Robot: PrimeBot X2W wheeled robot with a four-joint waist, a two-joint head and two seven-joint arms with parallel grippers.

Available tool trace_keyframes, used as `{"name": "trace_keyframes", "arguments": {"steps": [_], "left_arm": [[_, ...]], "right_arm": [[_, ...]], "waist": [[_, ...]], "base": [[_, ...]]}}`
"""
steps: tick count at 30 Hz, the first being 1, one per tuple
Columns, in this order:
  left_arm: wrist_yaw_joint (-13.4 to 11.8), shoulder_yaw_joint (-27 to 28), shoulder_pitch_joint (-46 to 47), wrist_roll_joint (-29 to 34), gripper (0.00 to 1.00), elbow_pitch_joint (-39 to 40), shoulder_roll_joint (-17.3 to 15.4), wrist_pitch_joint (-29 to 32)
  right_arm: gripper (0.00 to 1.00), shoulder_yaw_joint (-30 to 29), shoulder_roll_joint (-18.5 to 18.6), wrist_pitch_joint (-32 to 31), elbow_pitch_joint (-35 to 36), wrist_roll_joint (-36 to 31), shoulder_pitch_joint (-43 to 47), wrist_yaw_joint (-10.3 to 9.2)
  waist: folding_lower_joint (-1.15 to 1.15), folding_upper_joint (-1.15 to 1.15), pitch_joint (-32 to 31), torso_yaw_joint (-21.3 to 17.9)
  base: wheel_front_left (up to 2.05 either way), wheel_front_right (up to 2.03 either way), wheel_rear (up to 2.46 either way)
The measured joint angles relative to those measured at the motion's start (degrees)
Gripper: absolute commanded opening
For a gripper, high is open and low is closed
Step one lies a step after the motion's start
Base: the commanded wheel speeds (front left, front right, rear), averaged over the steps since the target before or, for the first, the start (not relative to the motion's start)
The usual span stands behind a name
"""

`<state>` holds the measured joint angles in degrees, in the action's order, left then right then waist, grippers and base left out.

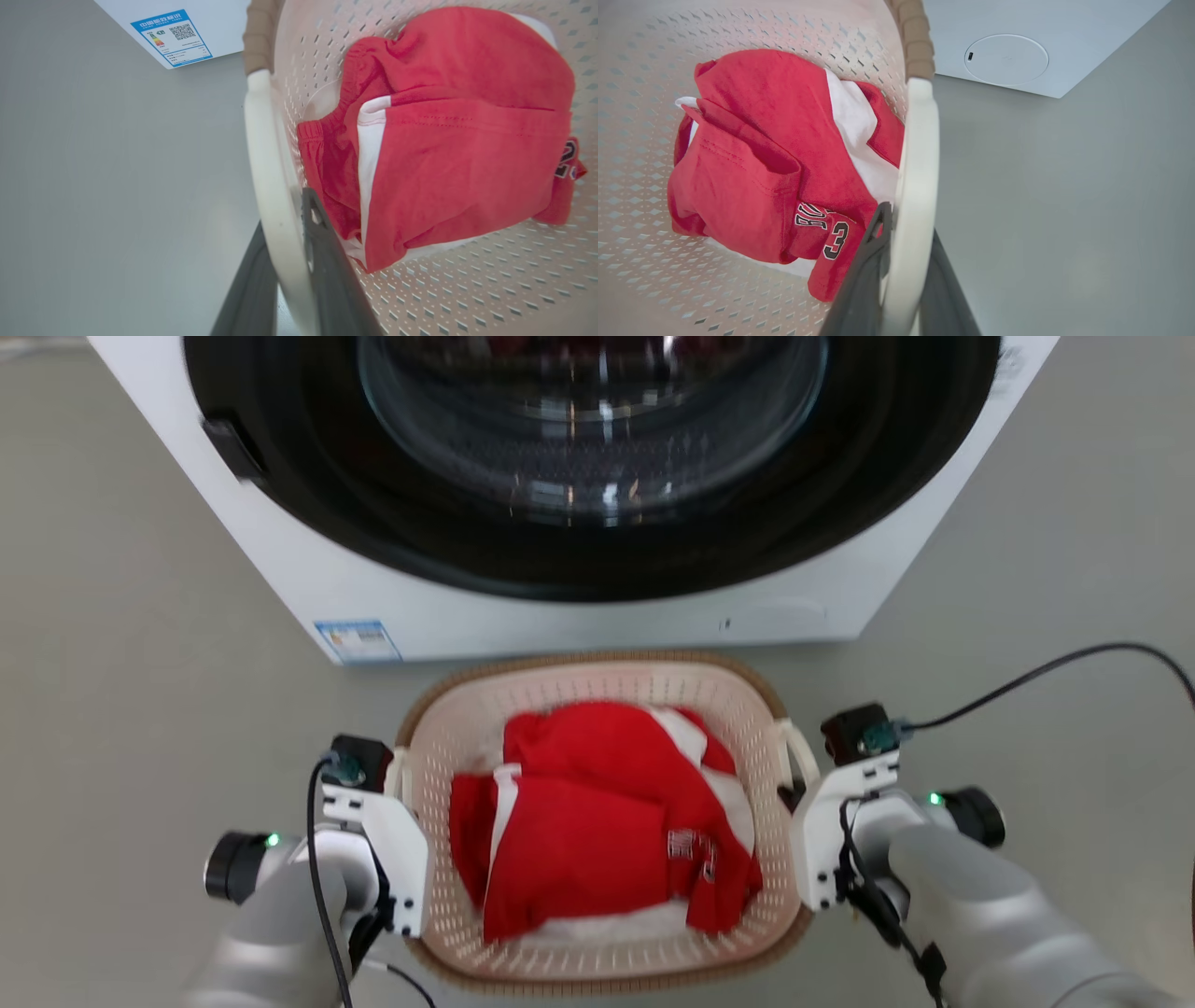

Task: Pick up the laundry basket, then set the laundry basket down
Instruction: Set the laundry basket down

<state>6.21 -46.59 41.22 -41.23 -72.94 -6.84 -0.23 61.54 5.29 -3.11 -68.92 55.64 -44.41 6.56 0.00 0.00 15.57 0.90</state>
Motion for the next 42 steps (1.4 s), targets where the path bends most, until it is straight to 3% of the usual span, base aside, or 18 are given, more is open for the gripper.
{"name": "trace_keyframes", "arguments": {"steps": [19,30,42], "left_arm": [[-2.7,-0.2,8.3,2.2,0.0,-0.5,0.2,-12.1],[-3.5,0.1,12.1,2.7,0.0,-0.4,-0.1,-13.7],[-3.7,0.1,13.8,3.1,0.0,-0.4,-0.7,-13.9]], "right_arm": [[0.0,2.1,0.0,9.4,-3.0,-1.2,-9.7,-0.02],[0.0,2.3,-0.1,12.7,-4.5,-1.6,-12.7,-0.02],[0.0,2.2,-0.8,13.2,-5.1,-1.1,-14.3,-0.02]], "waist": [[0.01,0.0,19.6,-0.1],[0.0,0.0,26.0,-0.3],[0.01,0.0,28.5,-0.7]], "base": [[0.0,0.0,0.0],[0.0,0.0,0.0],[0.0,0.0,0.0]]}}
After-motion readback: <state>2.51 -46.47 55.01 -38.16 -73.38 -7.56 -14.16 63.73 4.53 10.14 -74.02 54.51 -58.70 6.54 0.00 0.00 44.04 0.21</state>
